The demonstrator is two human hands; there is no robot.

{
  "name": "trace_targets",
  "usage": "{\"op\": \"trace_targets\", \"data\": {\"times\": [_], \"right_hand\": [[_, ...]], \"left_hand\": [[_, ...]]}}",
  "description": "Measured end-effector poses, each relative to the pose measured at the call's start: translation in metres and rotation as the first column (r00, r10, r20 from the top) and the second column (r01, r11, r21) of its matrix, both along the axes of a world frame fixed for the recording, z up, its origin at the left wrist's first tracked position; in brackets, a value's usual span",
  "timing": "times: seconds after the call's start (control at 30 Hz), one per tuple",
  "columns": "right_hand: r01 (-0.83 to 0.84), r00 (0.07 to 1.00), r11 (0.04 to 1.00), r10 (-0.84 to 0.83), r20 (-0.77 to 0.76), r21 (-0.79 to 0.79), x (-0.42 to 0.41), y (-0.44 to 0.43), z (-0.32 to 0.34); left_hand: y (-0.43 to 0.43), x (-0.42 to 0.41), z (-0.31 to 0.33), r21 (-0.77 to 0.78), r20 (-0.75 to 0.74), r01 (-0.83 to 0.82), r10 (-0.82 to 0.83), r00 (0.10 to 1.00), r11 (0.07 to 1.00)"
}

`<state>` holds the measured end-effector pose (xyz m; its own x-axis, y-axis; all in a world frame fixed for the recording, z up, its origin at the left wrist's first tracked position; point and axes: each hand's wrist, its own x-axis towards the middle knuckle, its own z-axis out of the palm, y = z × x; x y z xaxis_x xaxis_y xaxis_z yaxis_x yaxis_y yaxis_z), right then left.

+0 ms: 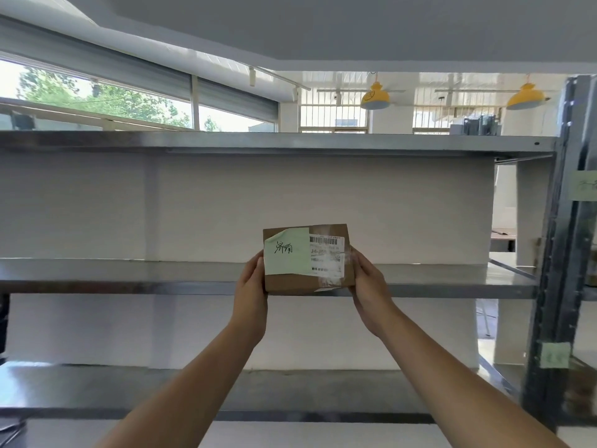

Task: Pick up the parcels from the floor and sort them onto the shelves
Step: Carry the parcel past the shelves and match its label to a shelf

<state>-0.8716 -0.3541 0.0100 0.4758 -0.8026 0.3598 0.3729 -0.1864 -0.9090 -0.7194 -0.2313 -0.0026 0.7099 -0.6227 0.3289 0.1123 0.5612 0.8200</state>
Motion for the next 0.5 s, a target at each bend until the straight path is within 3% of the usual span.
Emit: {"op": "trace_targets", "data": {"times": [0.3,0.5], "right_hand": [[-0.114,0.993,0.993,0.113,-0.018,-0.022,0.024,0.0,0.007],[-0.26,0.965,0.966,0.26,-0.02,0.011,0.058,0.014,-0.005]], "left_hand": [[0.023,0.007,0.012,0.04,0.003,-0.113,0.113,0.994,0.993],[0.05,0.025,0.013,0.101,0.023,-0.28,0.279,0.96,0.955]]}}
